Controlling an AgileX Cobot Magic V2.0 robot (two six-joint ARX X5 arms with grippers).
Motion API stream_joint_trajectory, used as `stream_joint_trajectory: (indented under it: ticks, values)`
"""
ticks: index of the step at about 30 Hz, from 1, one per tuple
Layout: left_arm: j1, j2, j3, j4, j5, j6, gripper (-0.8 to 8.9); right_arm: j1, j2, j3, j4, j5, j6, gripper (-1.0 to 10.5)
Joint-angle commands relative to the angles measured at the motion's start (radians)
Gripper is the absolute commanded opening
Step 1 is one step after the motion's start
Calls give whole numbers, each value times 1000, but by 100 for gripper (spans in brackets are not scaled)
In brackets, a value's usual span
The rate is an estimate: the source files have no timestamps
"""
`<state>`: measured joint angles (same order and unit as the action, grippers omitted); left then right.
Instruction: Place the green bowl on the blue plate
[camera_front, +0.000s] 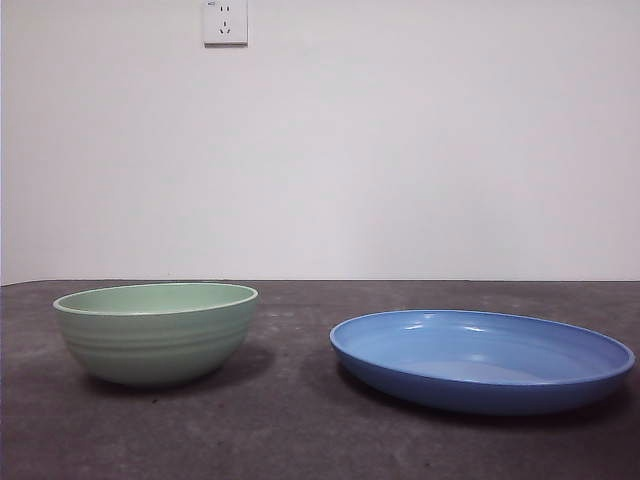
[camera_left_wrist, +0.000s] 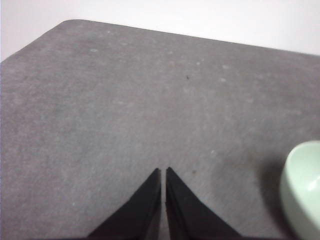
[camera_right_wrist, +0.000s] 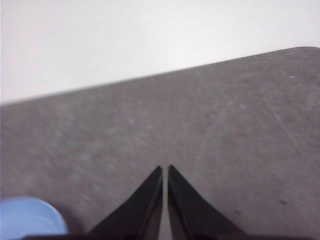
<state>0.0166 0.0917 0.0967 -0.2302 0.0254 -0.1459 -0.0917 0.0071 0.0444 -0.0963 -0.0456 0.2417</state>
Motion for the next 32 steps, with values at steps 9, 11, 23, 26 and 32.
stream_joint_trajectory:
  ticks: [9, 11, 23, 26, 32]
  values:
    - [-2, 270, 409, -92, 15, -95, 16, 3, 124, 254, -35, -170, 199, 12]
    - [-2, 332, 491, -132, 56, -95, 16, 6, 172, 310, -41, -221, 200, 13]
    - [-6, 686, 891, -382, 407, -69, 16, 49, 520, 714, -336, -430, 101, 12]
    - [-18, 761, 964, -444, 493, -44, 16, 66, 608, 811, -434, -483, 49, 12]
    - [-77, 872, 1073, -565, 529, 48, 16, 109, 755, 930, -573, -566, -63, 12]
